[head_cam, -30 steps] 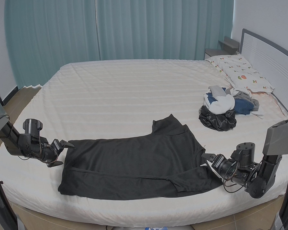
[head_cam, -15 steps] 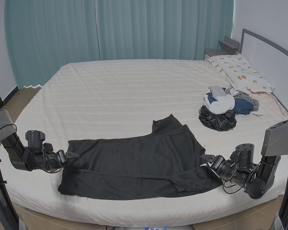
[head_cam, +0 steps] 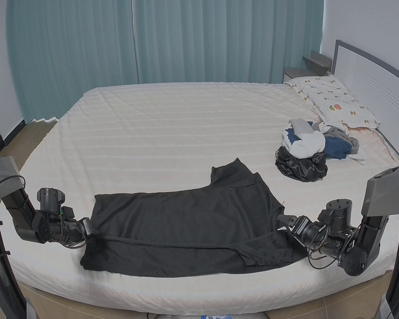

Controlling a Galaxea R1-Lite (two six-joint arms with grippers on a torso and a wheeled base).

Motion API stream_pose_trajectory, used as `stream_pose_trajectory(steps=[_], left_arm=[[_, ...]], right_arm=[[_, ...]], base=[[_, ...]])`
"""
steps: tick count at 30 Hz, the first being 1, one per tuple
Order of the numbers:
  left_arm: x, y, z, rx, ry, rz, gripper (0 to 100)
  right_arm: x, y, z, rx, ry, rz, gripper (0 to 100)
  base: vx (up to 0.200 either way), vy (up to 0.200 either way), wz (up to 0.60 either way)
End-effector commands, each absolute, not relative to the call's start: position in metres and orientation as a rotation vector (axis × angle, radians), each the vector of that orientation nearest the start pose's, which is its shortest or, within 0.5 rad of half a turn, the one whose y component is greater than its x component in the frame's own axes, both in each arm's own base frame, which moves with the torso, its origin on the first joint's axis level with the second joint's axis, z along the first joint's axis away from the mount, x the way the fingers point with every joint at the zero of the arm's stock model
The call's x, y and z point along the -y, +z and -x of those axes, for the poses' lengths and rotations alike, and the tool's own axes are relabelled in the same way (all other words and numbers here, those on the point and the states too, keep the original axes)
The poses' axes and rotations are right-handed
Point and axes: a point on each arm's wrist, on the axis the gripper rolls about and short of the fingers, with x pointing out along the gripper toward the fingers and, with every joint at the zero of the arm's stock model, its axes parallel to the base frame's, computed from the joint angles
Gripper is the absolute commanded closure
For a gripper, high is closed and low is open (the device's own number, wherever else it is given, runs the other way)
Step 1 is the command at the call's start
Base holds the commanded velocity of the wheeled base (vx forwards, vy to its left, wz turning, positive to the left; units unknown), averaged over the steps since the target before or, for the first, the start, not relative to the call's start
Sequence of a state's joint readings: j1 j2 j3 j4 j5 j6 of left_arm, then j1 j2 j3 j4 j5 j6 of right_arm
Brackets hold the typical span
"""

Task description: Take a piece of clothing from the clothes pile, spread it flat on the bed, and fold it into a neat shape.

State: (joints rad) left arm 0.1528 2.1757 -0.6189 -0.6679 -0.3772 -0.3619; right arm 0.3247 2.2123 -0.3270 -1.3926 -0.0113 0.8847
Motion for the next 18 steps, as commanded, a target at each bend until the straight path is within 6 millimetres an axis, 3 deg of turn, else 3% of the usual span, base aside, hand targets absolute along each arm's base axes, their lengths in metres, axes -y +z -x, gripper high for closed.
stream_pose_trajectory(steps=[1,6,18], left_arm=[[-0.039,0.001,-0.302,-0.887,-0.034,0.572,100],[-0.038,0.006,-0.296,-0.881,-0.035,0.572,100],[-0.038,0.007,-0.297,-0.877,-0.008,0.631,100]], right_arm=[[-0.091,0.002,-0.274,-0.603,0.121,-0.756,0],[-0.084,0.001,-0.285,-0.622,0.214,-0.715,0],[-0.076,-0.037,-0.306,-0.669,0.332,-0.517,0]], base=[[0.000,0.000,0.00],[0.000,0.000,0.00],[0.000,0.000,0.00]])
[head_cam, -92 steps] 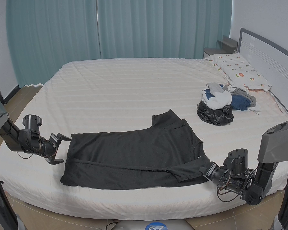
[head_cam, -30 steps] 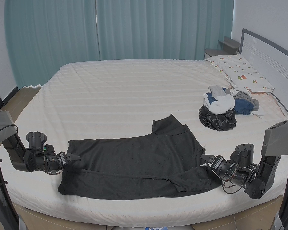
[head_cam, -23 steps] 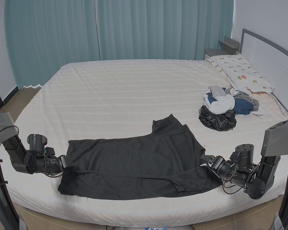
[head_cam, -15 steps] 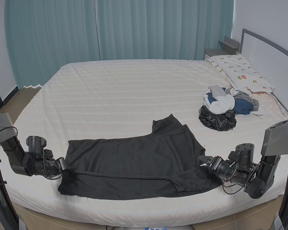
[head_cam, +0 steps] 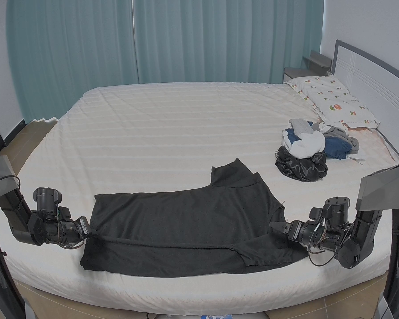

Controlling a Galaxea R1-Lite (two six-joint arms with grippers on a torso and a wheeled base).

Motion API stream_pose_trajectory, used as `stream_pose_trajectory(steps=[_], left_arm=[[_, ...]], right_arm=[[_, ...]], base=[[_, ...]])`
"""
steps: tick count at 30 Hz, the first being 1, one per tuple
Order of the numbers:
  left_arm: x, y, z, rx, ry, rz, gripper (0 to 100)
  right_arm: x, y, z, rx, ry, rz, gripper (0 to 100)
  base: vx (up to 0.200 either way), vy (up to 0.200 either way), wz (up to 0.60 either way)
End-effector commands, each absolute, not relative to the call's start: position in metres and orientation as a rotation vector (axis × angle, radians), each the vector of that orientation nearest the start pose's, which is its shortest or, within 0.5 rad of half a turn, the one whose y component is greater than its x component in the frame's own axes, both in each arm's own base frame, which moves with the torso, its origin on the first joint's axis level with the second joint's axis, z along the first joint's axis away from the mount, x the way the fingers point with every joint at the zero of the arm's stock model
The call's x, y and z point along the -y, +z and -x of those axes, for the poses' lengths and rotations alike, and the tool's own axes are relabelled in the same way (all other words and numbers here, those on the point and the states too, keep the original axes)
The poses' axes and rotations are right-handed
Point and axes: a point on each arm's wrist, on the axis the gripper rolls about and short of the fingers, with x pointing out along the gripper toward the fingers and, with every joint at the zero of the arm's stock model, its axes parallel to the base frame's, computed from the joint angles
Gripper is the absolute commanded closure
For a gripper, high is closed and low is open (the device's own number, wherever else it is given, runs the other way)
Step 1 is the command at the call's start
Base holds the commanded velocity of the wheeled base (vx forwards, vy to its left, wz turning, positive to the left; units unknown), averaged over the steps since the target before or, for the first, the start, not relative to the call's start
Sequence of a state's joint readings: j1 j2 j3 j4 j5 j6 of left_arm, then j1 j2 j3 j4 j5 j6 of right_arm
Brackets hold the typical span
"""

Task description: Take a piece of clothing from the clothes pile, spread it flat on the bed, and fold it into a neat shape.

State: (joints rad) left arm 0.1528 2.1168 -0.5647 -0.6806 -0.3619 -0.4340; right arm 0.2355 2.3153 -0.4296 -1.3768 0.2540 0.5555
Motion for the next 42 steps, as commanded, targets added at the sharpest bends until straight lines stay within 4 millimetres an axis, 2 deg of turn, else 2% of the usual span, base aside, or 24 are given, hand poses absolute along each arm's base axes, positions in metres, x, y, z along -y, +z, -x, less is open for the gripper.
stream_pose_trajectory(steps=[1,9,15,26,27,32,42], left_arm=[[-0.038,0.007,-0.297,-0.877,-0.008,0.631,100],[-0.038,0.006,-0.297,-0.882,-0.007,0.632,100],[-0.038,0.005,-0.297,-0.883,-0.007,0.632,100],[-0.038,0.005,-0.298,-0.880,-0.007,0.633,100],[-0.038,0.005,-0.298,-0.880,-0.007,0.633,100],[-0.039,0.005,-0.298,-0.881,-0.005,0.634,100],[-0.038,0.004,-0.296,-0.887,-0.002,0.638,100]], right_arm=[[-0.076,-0.038,-0.306,-0.671,0.332,-0.516,0],[-0.075,-0.044,-0.314,-0.648,0.354,-0.445,0],[-0.062,-0.044,-0.323,-0.614,0.329,-0.435,0],[-0.057,-0.045,-0.317,-0.645,0.388,-0.473,0],[-0.057,-0.044,-0.316,-0.652,0.402,-0.477,100],[-0.057,-0.045,-0.312,-0.671,0.425,-0.485,100],[-0.049,-0.043,-0.315,-0.649,0.405,-0.494,100]], base=[[0.000,0.000,0.00],[0.000,0.000,0.00],[0.000,0.000,0.00],[0.000,0.000,0.00],[0.000,0.000,0.00],[0.000,0.000,0.00],[0.000,0.000,0.00]])
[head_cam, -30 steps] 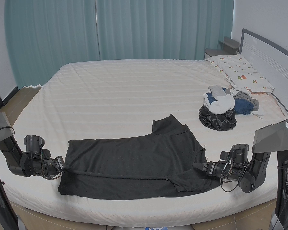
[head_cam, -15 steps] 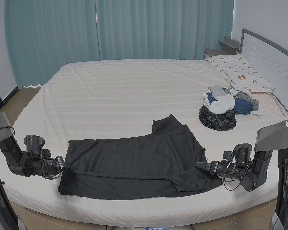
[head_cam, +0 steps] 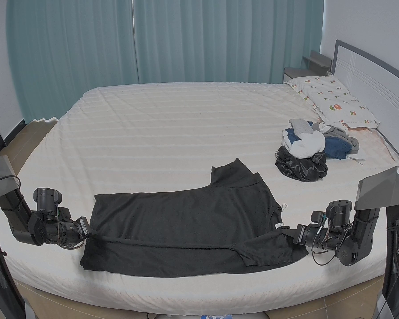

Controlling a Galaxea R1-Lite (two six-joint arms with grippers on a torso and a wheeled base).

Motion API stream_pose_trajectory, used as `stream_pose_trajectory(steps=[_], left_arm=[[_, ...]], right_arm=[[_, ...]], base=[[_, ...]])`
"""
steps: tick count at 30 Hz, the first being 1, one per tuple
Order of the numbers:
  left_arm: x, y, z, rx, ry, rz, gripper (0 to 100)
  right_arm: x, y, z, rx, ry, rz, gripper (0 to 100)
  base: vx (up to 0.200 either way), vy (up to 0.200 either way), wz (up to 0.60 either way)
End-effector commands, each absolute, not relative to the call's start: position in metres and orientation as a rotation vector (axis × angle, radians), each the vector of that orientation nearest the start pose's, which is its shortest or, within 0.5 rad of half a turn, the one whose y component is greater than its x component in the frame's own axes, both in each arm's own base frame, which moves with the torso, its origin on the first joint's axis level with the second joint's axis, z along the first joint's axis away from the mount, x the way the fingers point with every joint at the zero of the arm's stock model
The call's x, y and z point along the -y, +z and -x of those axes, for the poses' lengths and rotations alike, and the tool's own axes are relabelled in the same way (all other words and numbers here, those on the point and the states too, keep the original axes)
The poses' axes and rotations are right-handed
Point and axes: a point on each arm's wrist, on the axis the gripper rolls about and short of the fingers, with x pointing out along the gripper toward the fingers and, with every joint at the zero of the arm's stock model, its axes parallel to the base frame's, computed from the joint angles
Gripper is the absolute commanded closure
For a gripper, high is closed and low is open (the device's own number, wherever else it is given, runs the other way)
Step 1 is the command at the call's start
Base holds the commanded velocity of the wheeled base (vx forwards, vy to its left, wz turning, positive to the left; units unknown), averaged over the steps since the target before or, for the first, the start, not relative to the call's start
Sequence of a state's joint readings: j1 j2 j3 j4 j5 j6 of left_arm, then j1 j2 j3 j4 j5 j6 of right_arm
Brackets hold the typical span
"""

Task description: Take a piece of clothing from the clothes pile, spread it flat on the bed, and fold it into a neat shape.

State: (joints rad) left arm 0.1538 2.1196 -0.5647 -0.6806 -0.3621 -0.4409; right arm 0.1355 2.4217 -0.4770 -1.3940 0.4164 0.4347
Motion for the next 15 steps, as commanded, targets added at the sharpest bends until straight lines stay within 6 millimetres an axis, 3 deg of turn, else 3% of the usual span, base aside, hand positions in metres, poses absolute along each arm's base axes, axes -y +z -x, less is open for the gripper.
stream_pose_trajectory(steps=[1,15], left_arm=[[-0.038,0.006,-0.296,-0.883,0.003,0.650,100],[-0.041,0.021,-0.286,-0.853,0.043,0.683,100]], right_arm=[[-0.048,-0.042,-0.316,-0.635,0.405,-0.494,100],[-0.041,-0.037,-0.325,-0.548,0.394,-0.527,100]], base=[[0.000,0.000,0.00],[0.000,0.000,0.00]])
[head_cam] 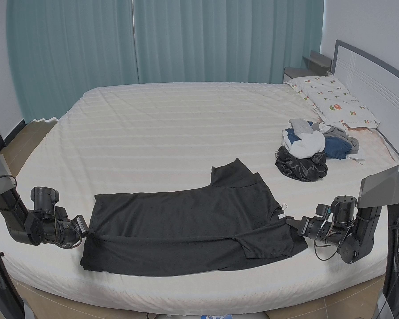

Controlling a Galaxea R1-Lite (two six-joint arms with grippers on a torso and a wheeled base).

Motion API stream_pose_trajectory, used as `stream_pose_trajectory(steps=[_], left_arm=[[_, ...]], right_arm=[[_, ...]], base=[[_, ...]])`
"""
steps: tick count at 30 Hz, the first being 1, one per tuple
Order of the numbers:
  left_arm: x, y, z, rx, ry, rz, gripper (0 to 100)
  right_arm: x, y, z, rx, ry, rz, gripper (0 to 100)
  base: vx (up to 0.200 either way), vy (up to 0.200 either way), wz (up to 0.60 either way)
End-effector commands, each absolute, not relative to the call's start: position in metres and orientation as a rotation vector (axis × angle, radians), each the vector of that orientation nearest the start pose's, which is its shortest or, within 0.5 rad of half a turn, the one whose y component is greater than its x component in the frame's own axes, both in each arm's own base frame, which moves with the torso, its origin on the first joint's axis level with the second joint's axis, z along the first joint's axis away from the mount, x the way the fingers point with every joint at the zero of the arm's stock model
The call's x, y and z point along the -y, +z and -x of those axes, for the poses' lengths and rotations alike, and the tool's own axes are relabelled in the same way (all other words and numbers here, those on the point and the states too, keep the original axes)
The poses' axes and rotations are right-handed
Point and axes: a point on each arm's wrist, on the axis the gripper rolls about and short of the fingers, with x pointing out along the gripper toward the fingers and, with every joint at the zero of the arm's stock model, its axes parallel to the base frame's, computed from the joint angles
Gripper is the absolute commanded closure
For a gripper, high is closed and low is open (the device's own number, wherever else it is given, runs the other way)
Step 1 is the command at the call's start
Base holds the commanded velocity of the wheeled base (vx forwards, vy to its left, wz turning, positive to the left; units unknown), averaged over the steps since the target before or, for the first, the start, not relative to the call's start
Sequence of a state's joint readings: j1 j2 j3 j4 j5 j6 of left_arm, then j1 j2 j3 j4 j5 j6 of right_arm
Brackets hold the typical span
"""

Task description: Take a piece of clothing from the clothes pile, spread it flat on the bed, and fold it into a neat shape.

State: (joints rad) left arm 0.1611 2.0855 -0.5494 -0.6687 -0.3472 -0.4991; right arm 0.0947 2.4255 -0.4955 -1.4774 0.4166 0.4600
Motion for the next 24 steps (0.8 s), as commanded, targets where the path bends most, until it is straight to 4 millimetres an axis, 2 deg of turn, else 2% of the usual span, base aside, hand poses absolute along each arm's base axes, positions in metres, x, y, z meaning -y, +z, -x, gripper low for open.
stream_pose_trajectory(steps=[1,10,24], left_arm=[[-0.040,0.023,-0.285,-0.849,0.041,0.681,100],[-0.039,0.044,-0.276,-0.923,0.073,0.681,100],[-0.041,0.010,-0.294,-1.011,0.136,0.668,100]], right_arm=[[-0.041,-0.037,-0.325,-0.547,0.394,-0.528,100],[-0.044,-0.037,-0.325,-0.545,0.407,-0.528,100],[-0.048,-0.045,-0.336,-0.536,0.412,-0.524,100]], base=[[0.000,0.000,0.00],[0.000,0.000,0.00],[0.000,0.000,0.00]])
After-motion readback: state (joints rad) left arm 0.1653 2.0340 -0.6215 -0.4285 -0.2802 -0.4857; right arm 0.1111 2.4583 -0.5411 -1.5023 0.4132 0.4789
